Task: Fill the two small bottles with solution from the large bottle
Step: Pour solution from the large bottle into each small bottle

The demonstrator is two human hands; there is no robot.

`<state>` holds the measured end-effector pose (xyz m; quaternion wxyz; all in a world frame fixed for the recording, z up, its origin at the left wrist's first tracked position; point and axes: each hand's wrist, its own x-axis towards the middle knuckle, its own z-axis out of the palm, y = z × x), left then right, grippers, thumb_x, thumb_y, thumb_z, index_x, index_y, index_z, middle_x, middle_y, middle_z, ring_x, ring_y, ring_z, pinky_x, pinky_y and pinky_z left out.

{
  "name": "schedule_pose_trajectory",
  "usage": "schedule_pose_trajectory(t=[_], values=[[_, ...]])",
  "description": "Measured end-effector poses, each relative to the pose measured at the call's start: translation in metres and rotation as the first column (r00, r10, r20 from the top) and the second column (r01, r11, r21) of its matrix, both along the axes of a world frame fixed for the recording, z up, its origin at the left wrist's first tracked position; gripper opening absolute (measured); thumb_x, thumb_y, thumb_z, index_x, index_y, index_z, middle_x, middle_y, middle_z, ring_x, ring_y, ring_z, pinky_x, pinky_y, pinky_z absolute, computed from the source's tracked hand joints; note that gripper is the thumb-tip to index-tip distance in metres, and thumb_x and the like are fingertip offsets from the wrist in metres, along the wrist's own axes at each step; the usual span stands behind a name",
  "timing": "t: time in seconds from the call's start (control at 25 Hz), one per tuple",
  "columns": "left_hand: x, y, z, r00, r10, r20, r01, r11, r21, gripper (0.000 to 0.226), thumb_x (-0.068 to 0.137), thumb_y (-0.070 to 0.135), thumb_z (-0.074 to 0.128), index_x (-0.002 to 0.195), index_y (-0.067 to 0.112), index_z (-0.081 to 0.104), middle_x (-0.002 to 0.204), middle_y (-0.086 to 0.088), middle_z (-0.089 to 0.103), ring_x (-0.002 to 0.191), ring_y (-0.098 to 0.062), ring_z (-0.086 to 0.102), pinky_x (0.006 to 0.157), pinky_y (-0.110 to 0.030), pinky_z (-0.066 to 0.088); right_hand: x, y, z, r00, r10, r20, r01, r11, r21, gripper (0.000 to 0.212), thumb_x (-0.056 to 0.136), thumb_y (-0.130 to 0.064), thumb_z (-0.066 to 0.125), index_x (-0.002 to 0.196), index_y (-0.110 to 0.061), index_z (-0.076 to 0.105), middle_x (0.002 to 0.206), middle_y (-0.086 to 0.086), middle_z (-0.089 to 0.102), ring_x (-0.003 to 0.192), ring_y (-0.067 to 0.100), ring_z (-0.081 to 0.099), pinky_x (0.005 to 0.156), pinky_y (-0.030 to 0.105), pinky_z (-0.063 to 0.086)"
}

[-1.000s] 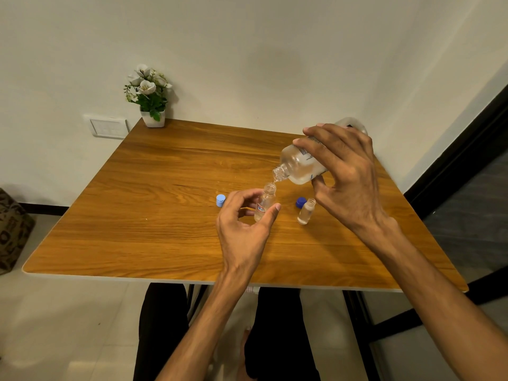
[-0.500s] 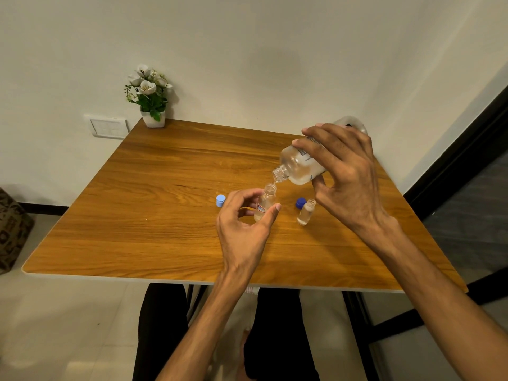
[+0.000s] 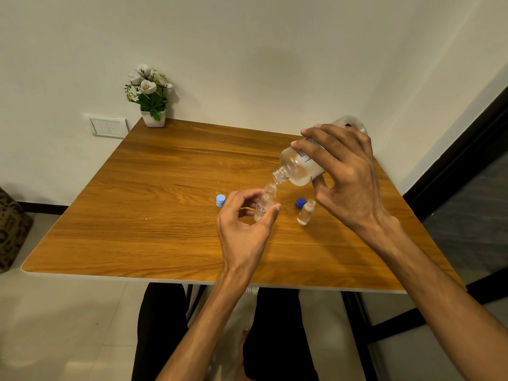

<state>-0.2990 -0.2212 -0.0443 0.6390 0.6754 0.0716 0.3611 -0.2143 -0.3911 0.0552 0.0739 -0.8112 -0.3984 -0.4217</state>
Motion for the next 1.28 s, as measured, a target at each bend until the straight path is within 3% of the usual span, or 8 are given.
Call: schedule_pose_trajectory(t=[0.2, 0.84, 1.28], values=[[0.0015, 0.0003, -0.0009, 1.000, 0.001, -0.004, -0.001, 1.000, -0.005, 0.032, 0.074, 0.016, 0.093, 0.102, 0.015, 0.076, 0.097, 0.001, 0.071, 0.086, -0.018, 0.068, 0.071, -0.036, 0.058, -0.0010, 0.0013, 0.0000, 1.000, 0.006, 0.012, -0.006, 1.000, 0.008, 0.058, 0.082, 0.000, 0.076, 0.137, -0.015, 0.068, 0.143, 0.008, 0.066, 0.138, 0.030, 0.055, 0.118, 0.043, 0.031], [0.0005, 0.0004, -0.0011, 1.000, 0.001, 0.000, -0.001, 1.000, 0.006, 0.032, 0.074, 0.015, 0.093, 0.102, 0.016, 0.076, 0.098, 0.003, 0.072, 0.086, -0.013, 0.067, 0.071, -0.023, 0.054, -0.0006, 0.0033, 0.0018, 1.000, 0.010, 0.029, -0.009, 0.999, -0.033, 0.054, 0.083, 0.000, 0.074, 0.135, -0.014, 0.070, 0.143, 0.008, 0.067, 0.138, 0.031, 0.056, 0.117, 0.043, 0.031], [0.0003, 0.0000, -0.0012, 1.000, -0.006, -0.006, 0.006, 1.000, 0.001, 0.031, 0.075, 0.014, 0.092, 0.101, 0.017, 0.076, 0.097, 0.005, 0.071, 0.086, -0.012, 0.067, 0.071, -0.031, 0.057, 0.0003, 0.0034, 0.0031, 0.999, 0.022, 0.042, -0.020, 0.998, -0.051, 0.048, 0.087, -0.002, 0.070, 0.134, -0.014, 0.070, 0.142, 0.009, 0.067, 0.137, 0.032, 0.057, 0.116, 0.046, 0.034]])
